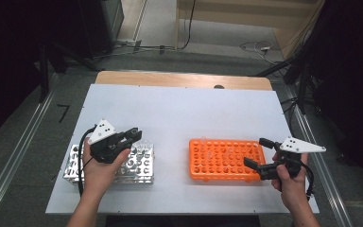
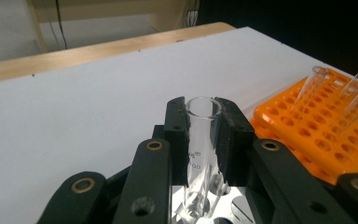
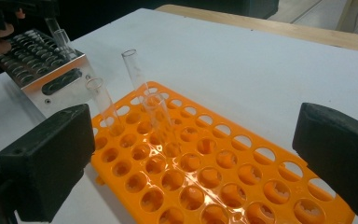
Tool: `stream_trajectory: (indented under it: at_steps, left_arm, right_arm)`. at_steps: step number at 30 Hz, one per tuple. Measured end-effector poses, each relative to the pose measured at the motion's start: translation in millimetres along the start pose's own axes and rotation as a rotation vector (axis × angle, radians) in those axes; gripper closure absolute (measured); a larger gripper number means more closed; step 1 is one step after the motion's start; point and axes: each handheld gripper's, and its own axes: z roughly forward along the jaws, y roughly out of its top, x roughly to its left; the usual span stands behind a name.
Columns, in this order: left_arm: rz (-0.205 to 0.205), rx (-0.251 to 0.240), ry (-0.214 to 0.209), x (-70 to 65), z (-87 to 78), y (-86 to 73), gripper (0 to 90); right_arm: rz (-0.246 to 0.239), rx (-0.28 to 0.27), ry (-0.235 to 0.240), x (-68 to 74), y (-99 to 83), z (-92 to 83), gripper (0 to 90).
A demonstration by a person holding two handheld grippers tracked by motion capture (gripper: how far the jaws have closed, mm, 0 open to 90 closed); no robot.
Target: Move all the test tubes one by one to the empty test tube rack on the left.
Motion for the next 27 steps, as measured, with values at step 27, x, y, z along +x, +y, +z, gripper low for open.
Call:
stream_trajectory:
  at_steps: [27]
  left_arm:
    - [-0.045, 0.109, 0.011, 0.4, 0.9, -7.3, 62.4]
  right_arm:
    - [-0.02, 0.099, 0.056, 14.1, -8.0, 36.9, 12.6]
